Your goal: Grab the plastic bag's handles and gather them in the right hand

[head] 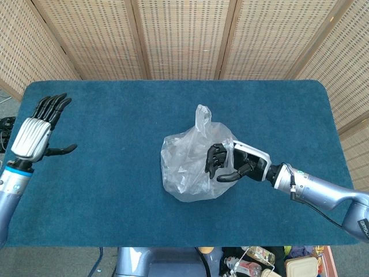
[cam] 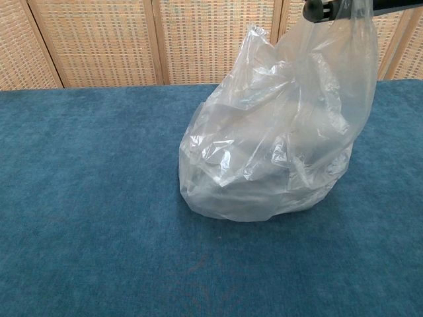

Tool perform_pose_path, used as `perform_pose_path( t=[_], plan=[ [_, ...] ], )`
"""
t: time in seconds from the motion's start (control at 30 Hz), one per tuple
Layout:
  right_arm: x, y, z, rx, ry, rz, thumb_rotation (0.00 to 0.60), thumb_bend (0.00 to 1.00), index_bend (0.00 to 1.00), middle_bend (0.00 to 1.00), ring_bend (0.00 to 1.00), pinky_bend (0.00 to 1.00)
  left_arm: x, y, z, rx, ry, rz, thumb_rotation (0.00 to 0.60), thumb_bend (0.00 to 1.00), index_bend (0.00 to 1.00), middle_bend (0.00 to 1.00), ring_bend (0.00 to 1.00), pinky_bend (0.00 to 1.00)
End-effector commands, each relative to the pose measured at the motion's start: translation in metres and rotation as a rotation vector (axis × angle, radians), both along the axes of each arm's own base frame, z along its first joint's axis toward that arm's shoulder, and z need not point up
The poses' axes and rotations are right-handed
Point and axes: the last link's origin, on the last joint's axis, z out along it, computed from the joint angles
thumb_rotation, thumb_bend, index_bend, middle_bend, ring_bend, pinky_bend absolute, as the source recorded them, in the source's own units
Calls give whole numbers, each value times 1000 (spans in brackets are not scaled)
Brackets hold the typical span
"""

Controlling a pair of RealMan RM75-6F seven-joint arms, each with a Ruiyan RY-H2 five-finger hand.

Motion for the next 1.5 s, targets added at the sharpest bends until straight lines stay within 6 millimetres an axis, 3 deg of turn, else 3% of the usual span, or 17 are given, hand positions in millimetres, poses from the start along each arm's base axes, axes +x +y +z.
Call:
perform_pose_path(
  t=[0.03, 0.23, 0.5, 0.7, 0.93, 1.27, 1.5],
  plan=[
    [0, -2, 1, -2, -4, -1, 600, 1, 482, 563, 435, 447, 43, 39, -21, -35, -17, -168, 600, 141, 94, 0, 0, 70],
    [-3, -9, 5, -8, -8, -20, 600, 0, 488, 563, 438, 447, 89, 78, -46, -70, 30, -302, 600, 120, 185, 0, 0, 143],
    [-9, -22, 10, -26, -21, -55, 600, 5, 497, 566, 445, 446, 144, 102, -91, -119, 160, -406, 600, 133, 226, 0, 0, 168],
    [-11, -31, 13, -36, -28, -79, 600, 11, 497, 566, 446, 447, 186, 112, -123, -85, 184, -470, 600, 137, 249, 0, 0, 1],
    [-11, -36, 16, -46, -26, -90, 600, 18, 497, 566, 446, 447, 206, 120, -156, -102, 230, -479, 600, 174, 253, 0, 0, 0],
    [-11, -39, 19, -58, -9, -93, 600, 26, 497, 567, 447, 447, 231, 128, -169, -94, 233, -501, 600, 236, 264, 0, 0, 0],
    [-7, -38, 20, -62, -23, -95, 600, 27, 497, 567, 447, 446, 246, 132, -182, -96, 221, -473, 600, 320, 346, 0, 0, 0]
  ],
)
